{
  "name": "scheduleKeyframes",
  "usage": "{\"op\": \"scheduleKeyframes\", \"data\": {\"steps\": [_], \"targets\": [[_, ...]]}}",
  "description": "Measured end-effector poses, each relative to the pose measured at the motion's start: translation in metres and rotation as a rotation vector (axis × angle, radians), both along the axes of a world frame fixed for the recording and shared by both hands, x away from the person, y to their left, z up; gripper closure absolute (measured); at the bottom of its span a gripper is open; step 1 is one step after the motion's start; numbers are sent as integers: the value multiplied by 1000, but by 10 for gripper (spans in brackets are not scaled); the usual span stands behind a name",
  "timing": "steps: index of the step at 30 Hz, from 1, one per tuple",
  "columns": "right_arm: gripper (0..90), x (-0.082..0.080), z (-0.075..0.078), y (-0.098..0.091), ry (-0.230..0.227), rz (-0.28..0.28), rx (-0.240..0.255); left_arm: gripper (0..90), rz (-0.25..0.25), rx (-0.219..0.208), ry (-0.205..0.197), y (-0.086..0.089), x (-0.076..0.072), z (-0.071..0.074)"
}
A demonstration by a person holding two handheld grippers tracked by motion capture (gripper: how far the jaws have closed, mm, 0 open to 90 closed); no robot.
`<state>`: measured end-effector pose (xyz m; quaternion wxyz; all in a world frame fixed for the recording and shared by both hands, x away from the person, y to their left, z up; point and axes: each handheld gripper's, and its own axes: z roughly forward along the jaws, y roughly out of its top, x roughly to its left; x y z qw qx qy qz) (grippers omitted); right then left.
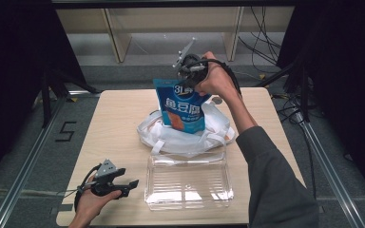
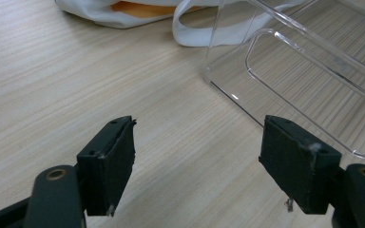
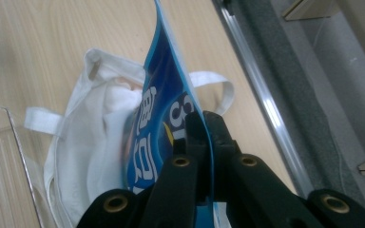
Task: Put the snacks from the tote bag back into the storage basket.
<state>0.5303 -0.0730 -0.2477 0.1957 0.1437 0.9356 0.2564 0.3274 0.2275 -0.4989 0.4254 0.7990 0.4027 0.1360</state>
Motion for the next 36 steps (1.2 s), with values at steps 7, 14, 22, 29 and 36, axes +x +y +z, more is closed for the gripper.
{"op": "scheduleKeyframes", "data": {"steps": [7,14,22,29,36], "targets": [[900,-9,25,-1,-18,-11,7,267,16,17,6,1,0,0],[900,-23,43,-7,-46,-1,23,267,9,11,5,2,1,1],[900,-43,53,-13,-52,56,4,267,10,5,0,1,1,0],[900,-67,62,-14,-71,95,11,267,12,7,-2,2,1,0],[900,-89,64,-16,-69,123,24,268,13,21,15,3,1,0]]}}
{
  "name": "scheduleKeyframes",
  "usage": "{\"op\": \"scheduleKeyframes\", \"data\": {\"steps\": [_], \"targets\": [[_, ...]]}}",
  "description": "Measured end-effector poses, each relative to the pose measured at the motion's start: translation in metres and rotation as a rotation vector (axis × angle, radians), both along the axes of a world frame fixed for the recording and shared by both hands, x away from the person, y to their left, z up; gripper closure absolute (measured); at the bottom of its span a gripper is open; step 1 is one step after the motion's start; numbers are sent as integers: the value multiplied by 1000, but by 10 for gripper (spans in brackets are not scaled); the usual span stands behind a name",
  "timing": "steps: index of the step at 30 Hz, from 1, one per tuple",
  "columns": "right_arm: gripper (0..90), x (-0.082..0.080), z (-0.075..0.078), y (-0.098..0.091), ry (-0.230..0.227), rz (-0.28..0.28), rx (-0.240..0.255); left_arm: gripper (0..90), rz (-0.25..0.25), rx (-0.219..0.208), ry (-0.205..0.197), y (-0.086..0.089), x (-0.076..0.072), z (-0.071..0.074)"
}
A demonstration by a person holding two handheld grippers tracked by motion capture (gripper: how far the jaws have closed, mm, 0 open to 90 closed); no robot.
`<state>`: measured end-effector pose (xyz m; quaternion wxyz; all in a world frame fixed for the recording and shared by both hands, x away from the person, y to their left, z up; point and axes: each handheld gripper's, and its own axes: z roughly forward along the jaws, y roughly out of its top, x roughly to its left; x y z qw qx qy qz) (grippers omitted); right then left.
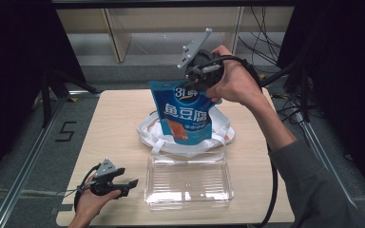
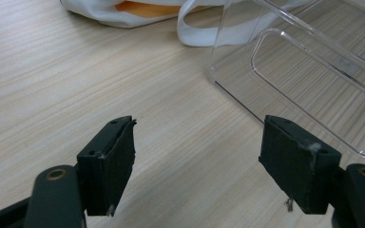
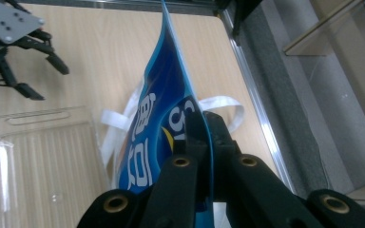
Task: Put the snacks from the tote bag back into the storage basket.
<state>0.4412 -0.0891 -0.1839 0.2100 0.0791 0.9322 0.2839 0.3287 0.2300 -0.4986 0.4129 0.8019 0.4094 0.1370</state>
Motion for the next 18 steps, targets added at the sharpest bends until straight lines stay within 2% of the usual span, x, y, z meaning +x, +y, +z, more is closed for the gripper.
{"op": "scheduleKeyframes", "data": {"steps": [2,3,4,8,9,10,12,13,16,17,18], "targets": [[900,-7,-1,0,10,-3,9,267,6,-15,-1,-1,0,0],[900,-10,-2,1,18,2,7,268,2,-2,-2,0,0,0],[900,-13,-2,1,5,14,1,268,2,-3,-2,0,0,0],[900,-24,-3,2,12,24,11,267,8,3,-1,1,0,0],[900,-26,-3,2,-6,38,15,267,13,-8,-5,0,0,-1],[900,-30,-2,2,14,31,15,268,15,-8,-1,1,0,-1],[900,-35,-3,2,-1,58,9,267,18,-23,-3,0,0,-1],[900,-39,-4,2,19,52,6,267,19,-24,-3,0,0,-1],[900,-45,-7,3,8,80,0,268,19,-23,-3,0,-1,-1],[900,-49,-9,3,17,69,1,267,19,-22,-2,0,-1,-1],[900,-49,-10,3,22,88,0,267,16,-6,-4,1,0,-1]]}}
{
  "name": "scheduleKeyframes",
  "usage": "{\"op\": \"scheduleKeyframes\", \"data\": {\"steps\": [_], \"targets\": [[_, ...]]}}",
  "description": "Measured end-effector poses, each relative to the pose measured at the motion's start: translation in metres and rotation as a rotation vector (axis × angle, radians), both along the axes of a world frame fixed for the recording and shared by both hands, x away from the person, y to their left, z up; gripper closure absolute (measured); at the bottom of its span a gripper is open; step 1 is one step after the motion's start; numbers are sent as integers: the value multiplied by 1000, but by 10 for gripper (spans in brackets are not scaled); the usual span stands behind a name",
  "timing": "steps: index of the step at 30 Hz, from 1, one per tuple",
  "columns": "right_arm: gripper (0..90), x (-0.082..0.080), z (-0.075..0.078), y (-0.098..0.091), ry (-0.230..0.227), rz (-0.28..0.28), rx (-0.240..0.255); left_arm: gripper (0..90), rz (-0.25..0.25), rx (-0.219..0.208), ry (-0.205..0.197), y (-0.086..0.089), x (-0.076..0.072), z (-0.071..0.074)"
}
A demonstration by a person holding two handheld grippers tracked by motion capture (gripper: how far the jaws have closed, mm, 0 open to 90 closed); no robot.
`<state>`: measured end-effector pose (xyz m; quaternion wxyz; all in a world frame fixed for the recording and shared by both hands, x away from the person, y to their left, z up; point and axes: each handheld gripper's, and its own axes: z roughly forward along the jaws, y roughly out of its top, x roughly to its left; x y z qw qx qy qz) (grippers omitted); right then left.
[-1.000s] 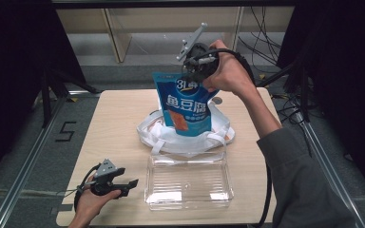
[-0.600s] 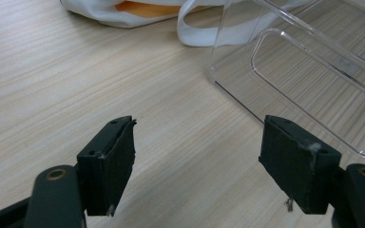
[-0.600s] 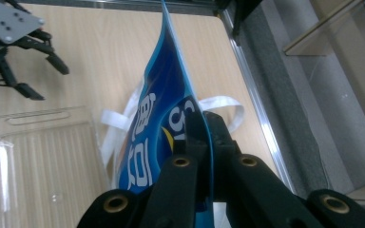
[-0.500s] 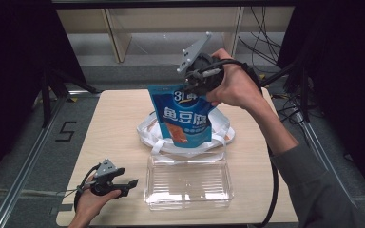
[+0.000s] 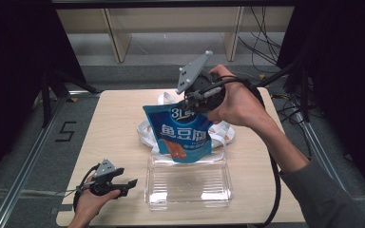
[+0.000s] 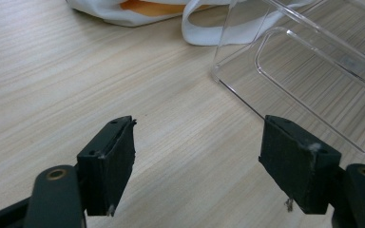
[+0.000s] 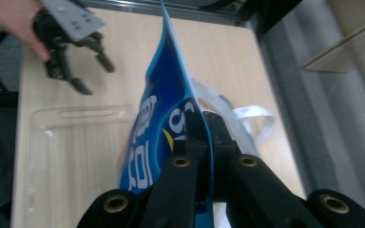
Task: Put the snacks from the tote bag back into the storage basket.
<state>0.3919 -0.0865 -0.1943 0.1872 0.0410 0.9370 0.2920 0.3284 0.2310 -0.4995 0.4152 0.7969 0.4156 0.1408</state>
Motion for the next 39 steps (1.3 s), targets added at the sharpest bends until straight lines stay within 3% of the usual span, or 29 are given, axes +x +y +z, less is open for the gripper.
{"op": "scheduleKeyframes", "data": {"steps": [5,6,7,11,13,14,15,17,22,23,24,25,28,30,31,32,33,36,39], "targets": [[900,-9,-7,-5,13,13,12,267,-1,-12,7,-1,0,0],[900,-10,-8,-6,-4,16,10,268,-1,-13,5,-1,0,0],[900,-13,-9,-7,25,4,15,267,0,-15,5,-1,0,0],[900,-16,-15,-9,12,15,11,267,3,-16,7,0,-1,0],[900,-19,-18,-10,33,18,23,268,-2,-11,0,0,0,0],[900,-19,-19,-10,0,28,8,268,0,-13,2,0,0,0],[900,-22,-19,-10,41,29,6,267,2,-14,5,-1,0,0],[900,-22,-20,-10,24,42,-2,268,2,-14,4,-1,0,0],[900,-26,-30,-9,38,21,12,267,0,-13,-7,0,0,0],[900,-24,-32,-10,42,43,7,268,2,-16,-7,0,-1,0],[900,-25,-35,-10,53,31,11,267,-5,-1,-7,1,0,0],[900,-23,-37,-10,50,44,12,268,0,-18,-9,0,0,0],[900,-21,-47,-10,69,57,14,268,1,-16,-5,0,0,0],[900,-22,-52,-11,77,38,16,268,-3,-10,-8,0,0,0],[900,-19,-55,-10,74,65,13,268,-3,-10,-8,0,0,0],[900,-20,-58,-10,79,46,17,267,-4,-13,-6,0,0,0],[900,-19,-61,-10,77,57,13,268,-22,22,5,3,0,2],[900,-15,-70,-10,86,65,9,267,-22,14,-5,2,0,1],[900,-13,-79,-13,109,33,23,268,-22,18,-5,2,0,1]]}}
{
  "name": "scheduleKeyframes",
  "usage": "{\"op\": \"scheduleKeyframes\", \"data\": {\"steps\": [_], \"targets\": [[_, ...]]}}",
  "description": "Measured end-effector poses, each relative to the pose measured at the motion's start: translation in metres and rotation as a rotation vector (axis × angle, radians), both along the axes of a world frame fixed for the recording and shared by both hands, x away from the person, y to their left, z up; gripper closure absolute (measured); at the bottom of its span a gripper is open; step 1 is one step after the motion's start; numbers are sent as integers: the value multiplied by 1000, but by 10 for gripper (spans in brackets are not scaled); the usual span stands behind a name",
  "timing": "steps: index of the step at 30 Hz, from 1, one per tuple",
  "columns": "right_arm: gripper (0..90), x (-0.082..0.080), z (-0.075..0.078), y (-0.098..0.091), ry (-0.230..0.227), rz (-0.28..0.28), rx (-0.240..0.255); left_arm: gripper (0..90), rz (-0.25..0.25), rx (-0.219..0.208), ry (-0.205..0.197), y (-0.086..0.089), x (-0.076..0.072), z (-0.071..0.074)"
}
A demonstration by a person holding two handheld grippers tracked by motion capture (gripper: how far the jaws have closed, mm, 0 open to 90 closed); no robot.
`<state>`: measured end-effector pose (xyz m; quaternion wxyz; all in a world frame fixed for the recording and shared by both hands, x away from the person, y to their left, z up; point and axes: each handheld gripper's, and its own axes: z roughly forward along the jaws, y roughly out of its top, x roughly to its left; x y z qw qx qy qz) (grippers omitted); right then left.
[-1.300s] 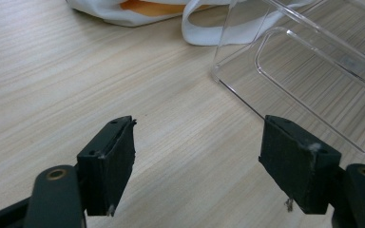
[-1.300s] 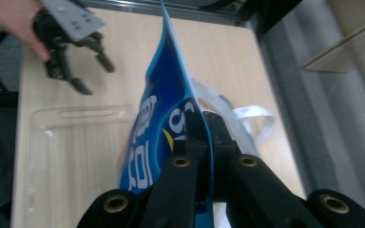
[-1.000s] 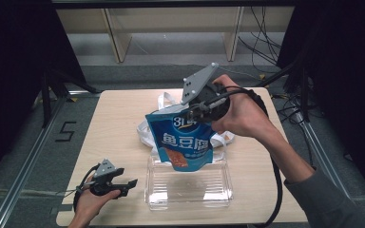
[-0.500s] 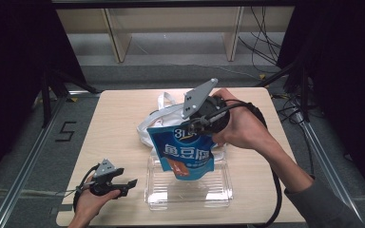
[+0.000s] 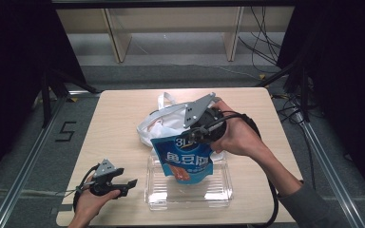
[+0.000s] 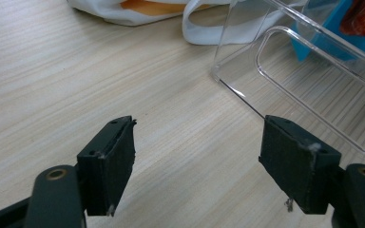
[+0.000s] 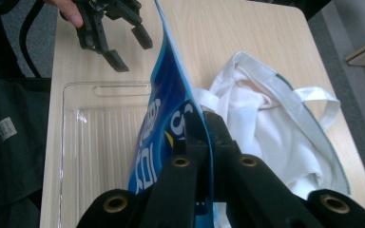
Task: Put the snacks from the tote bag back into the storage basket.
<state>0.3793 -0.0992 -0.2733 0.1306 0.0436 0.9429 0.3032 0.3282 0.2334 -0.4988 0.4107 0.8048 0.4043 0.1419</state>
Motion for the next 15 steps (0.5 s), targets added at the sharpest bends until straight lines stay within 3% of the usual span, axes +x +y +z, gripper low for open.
{"op": "scheduleKeyframes", "data": {"steps": [2,3,5,6,8,9,15], "targets": [[900,2,-5,-1,-2,16,-2,268,0,0,1,0,0,0],[900,3,-7,-1,-4,20,-4,268,15,-26,-1,-2,0,-1],[900,5,-13,-2,10,6,-1,268,2,-3,0,0,0,0],[900,7,-14,-3,-12,23,2,268,-5,5,-1,0,0,0],[900,8,-16,-7,7,2,20,268,5,-14,-1,-1,0,-1],[900,8,-17,-8,5,2,24,268,-6,5,3,0,0,0],[846,8,-22,-18,18,8,85,268,-5,12,7,0,0,1]]}}
